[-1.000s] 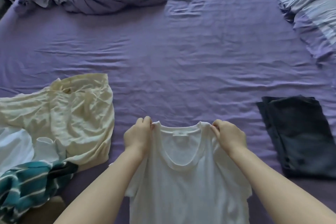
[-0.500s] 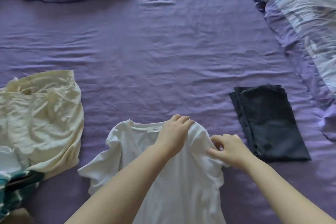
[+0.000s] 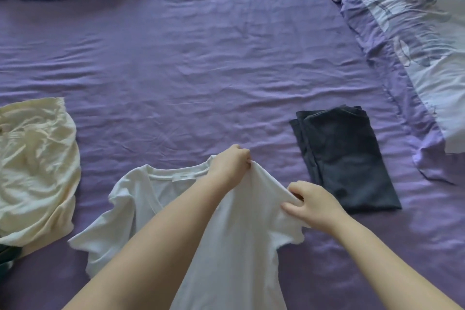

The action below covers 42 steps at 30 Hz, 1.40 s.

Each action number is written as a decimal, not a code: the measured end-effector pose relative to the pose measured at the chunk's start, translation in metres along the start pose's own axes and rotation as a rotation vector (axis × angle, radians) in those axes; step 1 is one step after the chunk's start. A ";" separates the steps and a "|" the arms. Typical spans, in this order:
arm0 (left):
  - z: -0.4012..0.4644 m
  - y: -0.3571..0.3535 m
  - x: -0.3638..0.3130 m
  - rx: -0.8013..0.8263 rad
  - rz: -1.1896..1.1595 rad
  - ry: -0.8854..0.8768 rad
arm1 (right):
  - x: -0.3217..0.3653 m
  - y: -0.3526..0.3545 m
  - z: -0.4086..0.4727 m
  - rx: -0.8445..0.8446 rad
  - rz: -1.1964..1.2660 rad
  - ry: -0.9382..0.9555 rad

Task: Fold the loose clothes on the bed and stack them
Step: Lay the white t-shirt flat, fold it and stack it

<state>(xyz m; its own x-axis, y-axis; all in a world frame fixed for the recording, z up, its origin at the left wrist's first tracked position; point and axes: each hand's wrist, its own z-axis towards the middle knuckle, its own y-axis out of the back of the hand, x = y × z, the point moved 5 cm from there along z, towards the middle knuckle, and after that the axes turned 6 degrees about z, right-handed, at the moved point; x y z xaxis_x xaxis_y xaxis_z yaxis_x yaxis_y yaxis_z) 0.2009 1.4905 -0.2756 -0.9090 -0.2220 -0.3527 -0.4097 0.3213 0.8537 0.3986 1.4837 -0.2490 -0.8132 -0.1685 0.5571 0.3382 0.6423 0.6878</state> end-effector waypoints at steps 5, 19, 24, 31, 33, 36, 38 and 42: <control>0.003 -0.008 -0.003 -0.050 -0.033 0.127 | -0.014 0.007 0.005 -0.144 0.050 -0.071; -0.115 -0.054 0.037 -0.014 0.315 -0.020 | 0.040 -0.063 -0.030 -0.243 -0.500 0.327; -0.160 -0.016 0.095 -0.096 0.333 0.166 | 0.098 -0.092 -0.021 -0.187 -0.427 0.469; -0.210 0.017 0.192 -0.263 0.318 0.427 | 0.208 -0.154 0.026 0.080 -0.246 0.595; -0.214 0.013 0.216 -0.196 0.256 0.459 | 0.231 -0.168 0.044 0.116 -0.179 0.575; -0.212 0.014 0.233 -0.165 0.164 0.469 | 0.262 -0.185 0.067 0.129 -0.145 0.597; -0.211 0.014 0.240 -0.157 0.075 0.459 | 0.274 -0.194 0.080 0.179 -0.186 0.579; -0.222 0.026 0.248 -0.265 -0.180 0.425 | 0.286 -0.198 0.097 0.134 -0.254 0.535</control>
<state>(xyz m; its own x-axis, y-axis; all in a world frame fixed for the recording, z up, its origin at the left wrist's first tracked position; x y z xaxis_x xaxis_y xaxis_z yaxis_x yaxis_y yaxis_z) -0.0179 1.2393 -0.2559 -0.6926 -0.6231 -0.3632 -0.4731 0.0124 0.8809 0.0531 1.3805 -0.2711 -0.4978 -0.6589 0.5640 0.0745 0.6153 0.7847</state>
